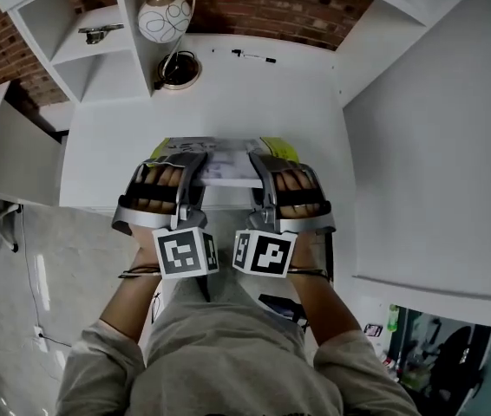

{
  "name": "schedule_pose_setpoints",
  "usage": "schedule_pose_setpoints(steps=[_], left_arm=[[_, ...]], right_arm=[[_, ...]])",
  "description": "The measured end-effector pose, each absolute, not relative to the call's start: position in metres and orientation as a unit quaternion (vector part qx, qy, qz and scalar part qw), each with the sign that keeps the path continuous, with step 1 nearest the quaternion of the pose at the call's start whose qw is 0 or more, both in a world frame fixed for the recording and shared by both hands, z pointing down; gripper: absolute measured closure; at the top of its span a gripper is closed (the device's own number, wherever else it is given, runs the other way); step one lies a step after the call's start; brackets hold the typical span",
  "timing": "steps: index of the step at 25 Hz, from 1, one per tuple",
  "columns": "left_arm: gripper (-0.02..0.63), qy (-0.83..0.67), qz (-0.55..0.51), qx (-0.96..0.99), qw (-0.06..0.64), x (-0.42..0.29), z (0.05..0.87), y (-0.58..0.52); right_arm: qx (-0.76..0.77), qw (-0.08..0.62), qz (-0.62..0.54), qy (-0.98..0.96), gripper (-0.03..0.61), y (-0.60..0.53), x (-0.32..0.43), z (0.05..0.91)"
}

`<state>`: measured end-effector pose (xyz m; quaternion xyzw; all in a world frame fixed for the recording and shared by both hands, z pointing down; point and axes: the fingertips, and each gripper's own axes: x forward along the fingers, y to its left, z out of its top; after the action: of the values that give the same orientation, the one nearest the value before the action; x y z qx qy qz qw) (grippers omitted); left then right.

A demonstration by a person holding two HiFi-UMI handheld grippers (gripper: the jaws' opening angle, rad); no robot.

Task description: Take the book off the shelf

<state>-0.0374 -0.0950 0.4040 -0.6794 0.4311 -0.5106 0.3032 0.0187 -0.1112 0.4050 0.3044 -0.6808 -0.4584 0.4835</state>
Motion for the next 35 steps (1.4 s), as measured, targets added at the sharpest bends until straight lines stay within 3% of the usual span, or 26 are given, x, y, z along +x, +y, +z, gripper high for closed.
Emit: schedule_pose_setpoints(steps=[14,35], left_arm=[[0.525,0.426,-0.523,-0.675,0.299,-0.044,0.474,-0.103],[0.525,0.383,-0.550,-0.706,0.228,-0.039,0.579,-0.101]], right_arm=[[0.304,0.477,-0.456,-0.687,0.491,-0.120,0.014,0.476],[0.253,0.524,-0.391,-0.713,0.491,-0.118,0.018,0.583]])
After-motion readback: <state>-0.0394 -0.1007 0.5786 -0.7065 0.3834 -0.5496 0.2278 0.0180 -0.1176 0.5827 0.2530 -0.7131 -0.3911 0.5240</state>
